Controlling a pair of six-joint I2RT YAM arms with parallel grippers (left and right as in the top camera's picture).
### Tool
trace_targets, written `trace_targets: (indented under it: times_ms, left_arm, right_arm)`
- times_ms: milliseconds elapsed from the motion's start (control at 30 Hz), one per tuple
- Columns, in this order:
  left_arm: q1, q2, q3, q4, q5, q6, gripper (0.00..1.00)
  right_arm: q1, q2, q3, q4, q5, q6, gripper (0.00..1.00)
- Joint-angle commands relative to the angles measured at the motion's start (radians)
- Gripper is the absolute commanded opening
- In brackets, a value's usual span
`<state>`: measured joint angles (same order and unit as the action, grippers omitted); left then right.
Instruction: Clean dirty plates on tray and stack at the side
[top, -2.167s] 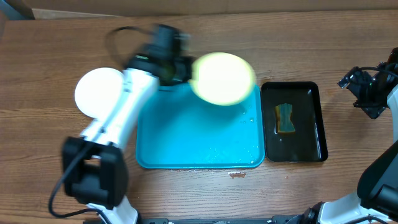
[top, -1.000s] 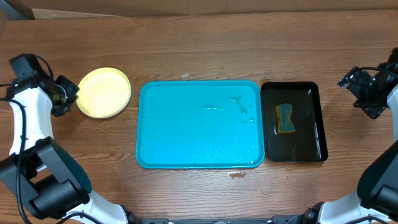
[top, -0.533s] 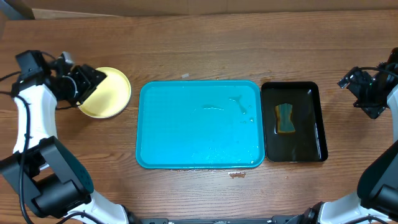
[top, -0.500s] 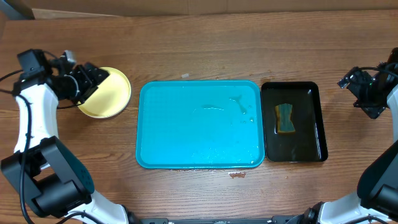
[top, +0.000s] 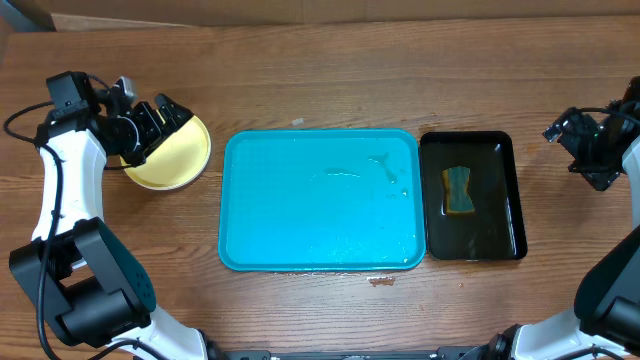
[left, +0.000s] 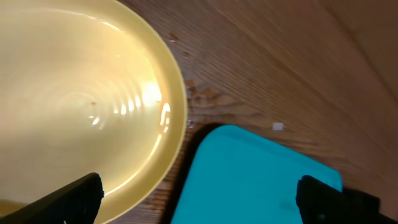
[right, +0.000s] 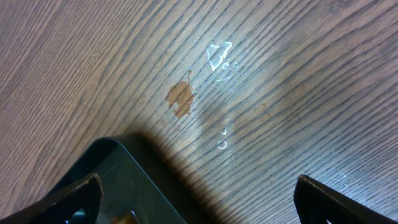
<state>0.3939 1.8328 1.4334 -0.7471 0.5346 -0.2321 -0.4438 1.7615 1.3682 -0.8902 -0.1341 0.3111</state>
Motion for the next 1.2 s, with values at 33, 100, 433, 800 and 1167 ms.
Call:
trace_targets:
  times_ms: [33,100,433,800,1167]
  left_arm:
    - [-0.002,-0.034,0.023,-0.001,-0.129,0.016,1.00]
    - [-0.002,-0.034,0.023,-0.001,-0.147,0.016,1.00]
    - [-0.002,-0.034,0.023,-0.001,-0.153,0.016,1.00]
    - [-0.002,-0.034,0.023,-0.001,-0.153,0.016,1.00]
    - [-0.002,-0.034,0.023,0.000,-0.153,0.016,1.00]
  right_arm:
    - [-0.002,0.008,0.011,0.005,-0.006,0.003,1.00]
    - [-0.002,0.008,0.011,0.005,-0.006,0.003,1.00]
    - [0.042,-0.108,0.011,0.005,-0.005,0.003,1.00]
    - [0.481,-0.614,0.011,0.005,-0.006,0.003,1.00]
    - [0.688,-1.072,-0.098,0.200,0.054,-0.164,1.00]
